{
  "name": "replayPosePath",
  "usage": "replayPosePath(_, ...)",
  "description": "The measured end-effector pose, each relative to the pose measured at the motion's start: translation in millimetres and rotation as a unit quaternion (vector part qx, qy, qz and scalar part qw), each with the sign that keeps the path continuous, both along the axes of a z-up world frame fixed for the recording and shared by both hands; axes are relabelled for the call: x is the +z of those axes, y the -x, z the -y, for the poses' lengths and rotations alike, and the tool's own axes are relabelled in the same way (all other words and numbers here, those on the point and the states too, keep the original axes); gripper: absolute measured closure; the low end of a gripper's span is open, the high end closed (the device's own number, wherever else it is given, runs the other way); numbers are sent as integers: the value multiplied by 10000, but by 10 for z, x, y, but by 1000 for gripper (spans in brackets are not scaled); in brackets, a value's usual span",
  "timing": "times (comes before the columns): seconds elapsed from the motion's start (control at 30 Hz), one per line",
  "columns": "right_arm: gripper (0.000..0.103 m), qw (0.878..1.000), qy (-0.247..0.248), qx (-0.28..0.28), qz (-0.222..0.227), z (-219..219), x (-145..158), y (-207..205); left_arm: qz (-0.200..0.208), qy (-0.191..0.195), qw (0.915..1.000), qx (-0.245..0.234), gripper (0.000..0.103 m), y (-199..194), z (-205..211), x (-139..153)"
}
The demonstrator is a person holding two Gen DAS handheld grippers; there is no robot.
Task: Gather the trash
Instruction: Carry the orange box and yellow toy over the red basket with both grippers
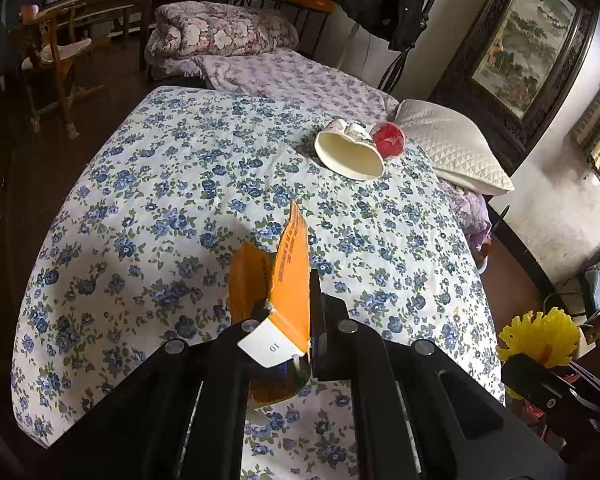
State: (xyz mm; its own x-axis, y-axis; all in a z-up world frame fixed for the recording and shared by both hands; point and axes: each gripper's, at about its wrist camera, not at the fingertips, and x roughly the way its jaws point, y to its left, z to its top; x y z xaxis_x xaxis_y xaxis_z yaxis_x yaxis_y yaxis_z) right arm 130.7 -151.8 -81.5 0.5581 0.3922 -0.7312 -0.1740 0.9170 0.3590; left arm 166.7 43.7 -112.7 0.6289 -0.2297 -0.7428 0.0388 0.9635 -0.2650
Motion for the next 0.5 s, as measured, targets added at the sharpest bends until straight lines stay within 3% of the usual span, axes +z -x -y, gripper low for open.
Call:
replayPosePath(0.33, 66, 9998, -85, -138, 71, 153, 59, 42, 165, 0, 9998, -109, 94, 129, 76, 165)
replayPosePath(0.5, 66, 9990, -167, -402, 128, 422, 63, 90, 230, 40, 9988, -420, 94, 214, 340, 306)
